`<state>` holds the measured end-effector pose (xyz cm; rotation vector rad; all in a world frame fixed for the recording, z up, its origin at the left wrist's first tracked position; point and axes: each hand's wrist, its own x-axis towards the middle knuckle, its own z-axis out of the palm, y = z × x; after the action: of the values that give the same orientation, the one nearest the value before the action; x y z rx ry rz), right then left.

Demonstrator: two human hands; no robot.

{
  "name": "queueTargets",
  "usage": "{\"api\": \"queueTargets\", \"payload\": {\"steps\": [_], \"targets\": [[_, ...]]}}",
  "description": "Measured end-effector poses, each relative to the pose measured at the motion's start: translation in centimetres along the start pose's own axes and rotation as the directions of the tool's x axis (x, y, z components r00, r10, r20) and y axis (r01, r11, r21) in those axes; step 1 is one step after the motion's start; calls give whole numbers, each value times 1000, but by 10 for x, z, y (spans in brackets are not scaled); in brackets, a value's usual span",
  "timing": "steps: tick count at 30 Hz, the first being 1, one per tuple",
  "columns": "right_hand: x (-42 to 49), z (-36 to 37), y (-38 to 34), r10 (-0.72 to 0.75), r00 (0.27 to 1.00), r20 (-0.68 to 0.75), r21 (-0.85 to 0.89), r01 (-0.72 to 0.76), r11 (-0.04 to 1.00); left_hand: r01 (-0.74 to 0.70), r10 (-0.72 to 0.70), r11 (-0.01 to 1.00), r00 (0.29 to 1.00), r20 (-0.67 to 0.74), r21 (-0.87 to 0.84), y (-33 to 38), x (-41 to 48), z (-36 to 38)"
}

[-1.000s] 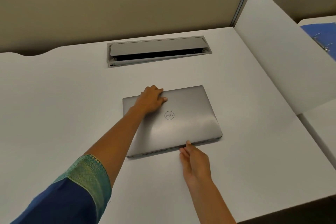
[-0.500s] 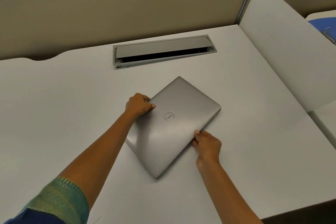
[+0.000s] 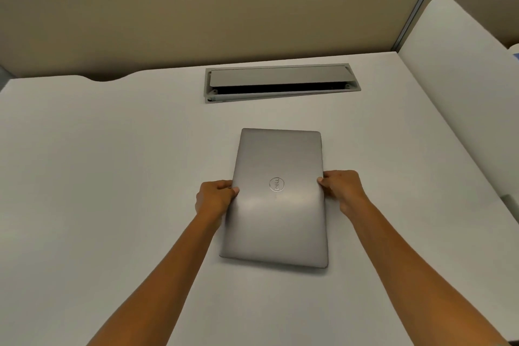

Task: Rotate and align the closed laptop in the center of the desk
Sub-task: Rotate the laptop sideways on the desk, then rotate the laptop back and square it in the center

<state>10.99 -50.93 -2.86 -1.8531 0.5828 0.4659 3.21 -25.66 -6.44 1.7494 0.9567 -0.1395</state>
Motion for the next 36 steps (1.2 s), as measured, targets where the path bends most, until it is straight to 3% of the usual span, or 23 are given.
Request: {"api": "queueTargets", "payload": {"steps": [13,15,18,20,23,27,31,33,36], "targets": [[23,-5,-17,-28,999,41,-138,33,990,12,-14,998,1000,-25,-60,5,-7,7],[25,-4,-16,-7,998,60,-98,13,995,15,-16,999,1000,-15,-46,4,-7,6],[22,-6,-15,-9,998,61,-98,14,995,-6,4,999,999,43,36,10,-4,-1],[15,-9,-13,-9,1000,24,-41,10,999,-69,53,977,995,80,201,22,1,-7],[-16,-17,0,-39,999,-29,137,42,990,-253,254,855,965,60,453,50,7,-10],[-84,-13,45,-8,989,-146,400,66,914,-505,496,680,851,174,532,89,23,1],[-137,11,79,288,955,-63,726,-155,670,-606,522,551,787,329,574,122,42,25],[-147,24,83,427,904,25,783,-283,554,-642,512,480,759,404,598,133,50,40],[-146,39,87,501,858,113,786,-385,484,-681,454,391,728,513,620,142,60,62]]}}
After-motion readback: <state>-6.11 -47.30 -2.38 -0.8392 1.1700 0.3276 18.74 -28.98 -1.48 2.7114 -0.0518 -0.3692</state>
